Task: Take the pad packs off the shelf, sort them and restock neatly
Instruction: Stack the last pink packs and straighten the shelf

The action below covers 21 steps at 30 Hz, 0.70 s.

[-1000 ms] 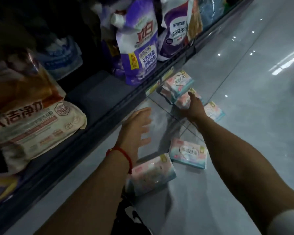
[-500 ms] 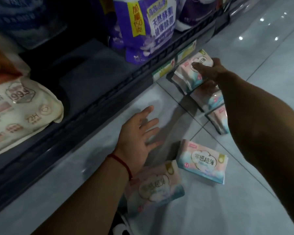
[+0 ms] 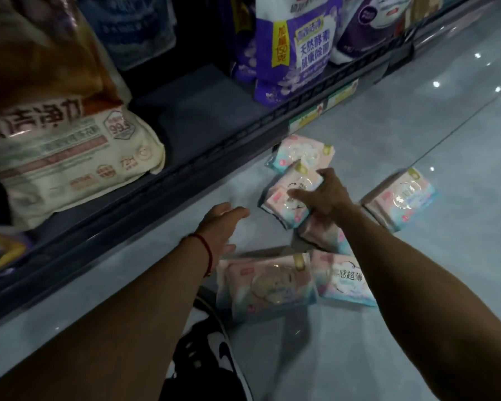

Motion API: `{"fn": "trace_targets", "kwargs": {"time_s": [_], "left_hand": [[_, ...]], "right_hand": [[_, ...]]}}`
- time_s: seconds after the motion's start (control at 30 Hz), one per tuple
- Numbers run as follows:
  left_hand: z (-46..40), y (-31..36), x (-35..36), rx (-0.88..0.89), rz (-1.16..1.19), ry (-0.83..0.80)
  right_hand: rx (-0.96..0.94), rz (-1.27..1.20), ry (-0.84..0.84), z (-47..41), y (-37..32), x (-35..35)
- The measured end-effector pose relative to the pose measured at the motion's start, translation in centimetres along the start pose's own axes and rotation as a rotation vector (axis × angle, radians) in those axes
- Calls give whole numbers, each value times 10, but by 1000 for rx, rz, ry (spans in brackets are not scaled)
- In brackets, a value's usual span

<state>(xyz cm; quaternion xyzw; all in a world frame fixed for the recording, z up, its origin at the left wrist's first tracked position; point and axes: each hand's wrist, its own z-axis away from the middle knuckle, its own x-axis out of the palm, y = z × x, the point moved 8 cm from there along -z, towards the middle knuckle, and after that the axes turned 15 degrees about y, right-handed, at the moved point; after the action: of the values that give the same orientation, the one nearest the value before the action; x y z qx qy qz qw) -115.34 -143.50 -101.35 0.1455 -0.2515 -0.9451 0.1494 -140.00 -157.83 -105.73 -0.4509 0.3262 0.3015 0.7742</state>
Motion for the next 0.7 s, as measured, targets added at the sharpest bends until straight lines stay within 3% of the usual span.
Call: {"fn": "trace_targets", "kwargs": {"time_s": [0.2, 0.33, 0.47, 0.57, 0.7], "left_hand": [[8, -23, -4, 109, -105, -12], [-1, -10, 21, 361, -432, -34], [-16, -20, 50, 316, -534, -79], [-22, -37, 60, 328, -673, 0], [-28, -47, 49, 288, -789, 112]], "right_hand": [[-83, 136, -226, 63, -15, 42], [-129, 94, 171, 19, -47, 4], [-84, 124, 28, -24, -66, 26], [-55, 133, 86, -14, -63, 41], [-163, 148, 104, 10, -59, 41]]}}
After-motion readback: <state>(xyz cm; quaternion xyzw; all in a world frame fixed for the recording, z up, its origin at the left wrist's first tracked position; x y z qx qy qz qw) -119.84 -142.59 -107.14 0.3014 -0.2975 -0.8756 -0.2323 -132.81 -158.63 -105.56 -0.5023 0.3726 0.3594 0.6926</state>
